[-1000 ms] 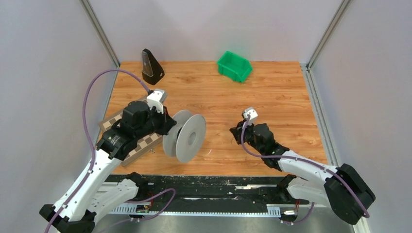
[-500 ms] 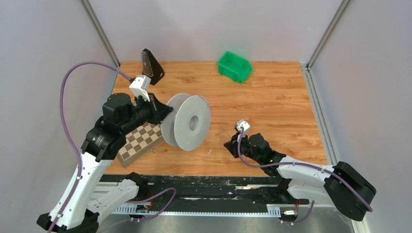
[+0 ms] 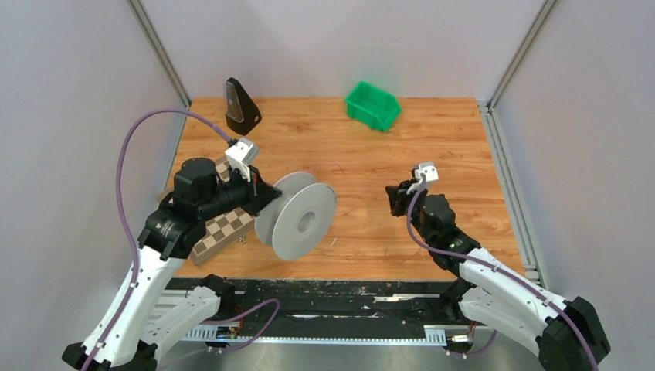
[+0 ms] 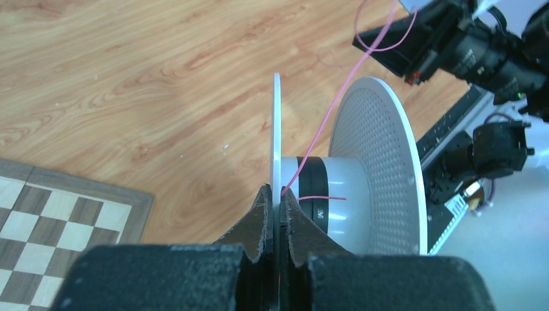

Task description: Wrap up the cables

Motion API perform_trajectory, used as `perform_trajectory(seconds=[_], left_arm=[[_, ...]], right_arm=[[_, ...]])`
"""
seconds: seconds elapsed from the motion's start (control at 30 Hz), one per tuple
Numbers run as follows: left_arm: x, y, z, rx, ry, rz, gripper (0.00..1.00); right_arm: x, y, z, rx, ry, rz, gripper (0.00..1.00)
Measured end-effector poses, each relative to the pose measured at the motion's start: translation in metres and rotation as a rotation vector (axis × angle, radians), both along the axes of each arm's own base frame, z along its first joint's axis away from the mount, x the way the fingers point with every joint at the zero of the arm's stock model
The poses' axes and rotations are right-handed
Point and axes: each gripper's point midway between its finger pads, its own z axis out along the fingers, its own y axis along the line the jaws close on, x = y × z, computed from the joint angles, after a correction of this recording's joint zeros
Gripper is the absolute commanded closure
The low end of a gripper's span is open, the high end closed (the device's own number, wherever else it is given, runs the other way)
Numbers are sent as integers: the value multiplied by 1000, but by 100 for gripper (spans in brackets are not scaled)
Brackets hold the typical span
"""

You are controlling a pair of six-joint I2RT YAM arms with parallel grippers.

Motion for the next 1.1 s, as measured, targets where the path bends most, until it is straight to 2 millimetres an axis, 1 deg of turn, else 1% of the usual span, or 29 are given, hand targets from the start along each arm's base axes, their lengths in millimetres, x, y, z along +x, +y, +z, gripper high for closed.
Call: perform_trajectory(seconds=[0.03,0.1,0.2,0.37,0.5,0.57,0.7,0.83,0.93,1.1], left_arm=[[-1,-1,-2,6,4,-14,100],[-2,-4,-5,13,16,-37,100],[-1,-5,-8,13,30,-39,100],[9,1,-7,-4,60,28,100],[16,4,2,-60,72,80,100],[17,3,7,-94,76,87,100],[17,-3,20,-169,84,84,100],[20,-5,32,-241,94,95,100],[27,0,36,-279,106,142,100],[46,16,35,-325,135,284,100]], right_arm=[[3,-6,-2,-5,4,-22,100],[6,-13,-10,-24,28,-42,100],[2,-13,-29,-48,73,-32,100],[-21,-17,-73,-45,177,-1,100],[-39,-16,-93,-15,225,40,100],[-46,-9,-97,-10,241,74,100],[-60,10,-96,-2,243,163,100],[-76,28,-104,-28,266,243,100],[-94,43,-111,-58,279,312,100],[-131,70,-115,-92,278,453,100]])
